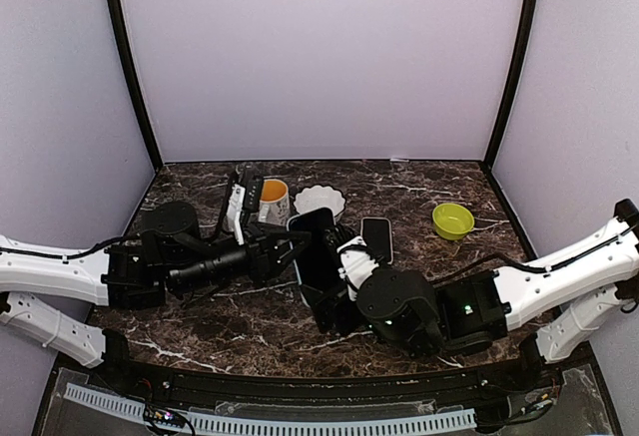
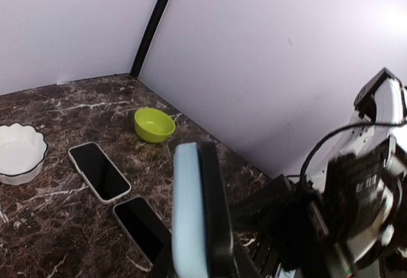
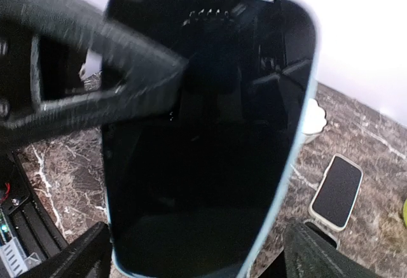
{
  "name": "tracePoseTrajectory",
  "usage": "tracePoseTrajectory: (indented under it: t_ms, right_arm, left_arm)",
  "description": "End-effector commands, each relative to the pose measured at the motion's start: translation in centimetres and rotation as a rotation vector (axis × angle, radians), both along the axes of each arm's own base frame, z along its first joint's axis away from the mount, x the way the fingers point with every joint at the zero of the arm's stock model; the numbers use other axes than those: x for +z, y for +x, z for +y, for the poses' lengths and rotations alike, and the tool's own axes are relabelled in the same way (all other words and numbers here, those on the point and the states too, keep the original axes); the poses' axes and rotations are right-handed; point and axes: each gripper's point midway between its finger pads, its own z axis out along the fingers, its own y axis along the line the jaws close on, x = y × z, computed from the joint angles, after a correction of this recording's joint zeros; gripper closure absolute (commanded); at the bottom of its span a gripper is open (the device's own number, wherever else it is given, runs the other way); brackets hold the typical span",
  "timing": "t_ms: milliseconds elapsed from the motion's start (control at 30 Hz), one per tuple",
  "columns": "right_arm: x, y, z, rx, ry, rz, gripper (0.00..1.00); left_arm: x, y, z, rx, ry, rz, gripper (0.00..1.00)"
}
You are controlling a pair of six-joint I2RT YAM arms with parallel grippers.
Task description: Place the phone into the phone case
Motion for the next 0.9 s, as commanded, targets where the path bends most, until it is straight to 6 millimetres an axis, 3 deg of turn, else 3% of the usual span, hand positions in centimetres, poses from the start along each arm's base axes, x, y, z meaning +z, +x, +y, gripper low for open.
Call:
tracePoseTrajectory:
  t_ms: [0,133,300,400,533,700,867]
  right_arm:
    - [1.1,-0.4,-2.5,0.024,0.028,0.044,0.01]
    - [0.8,-1.4,-3.2,0.194,0.018,0.093,0.01]
    - [2.0,2.2,-2.5,0.163,0.098,0.044,0.02]
    - [1.9,4.4,-1.1,0.100,0.070,0.005,0.02]
    - [1.3,5.8,2.4,0.088,-0.010,-0.053,0.01]
    - [0.5,5.9,6.2,0.149,-0.046,-0.067,0.02]
    - [-2.3,6.7,7.5,0.177,-0.082,-0.042,0.02]
  left_arm:
    - [-5.2,-0.7,0.4,-0.030,0.121,-0.121,1.00]
    - [-8.3,-0.6,0.6,-0.019,0.173,-0.227,1.00]
    - [-10.9,-0.8,1.6,-0.015,0.188,-0.294,1.00]
    - [-11.9,-1.1,3.0,0.004,0.179,-0.319,1.00]
    - [-13.3,-1.2,4.8,0.031,0.208,-0.315,1.00]
    - [-14.6,-1.6,6.4,0.036,0.246,-0.289,0.95]
    - [-14.9,-1.4,7.2,0.057,0.270,-0.287,0.94]
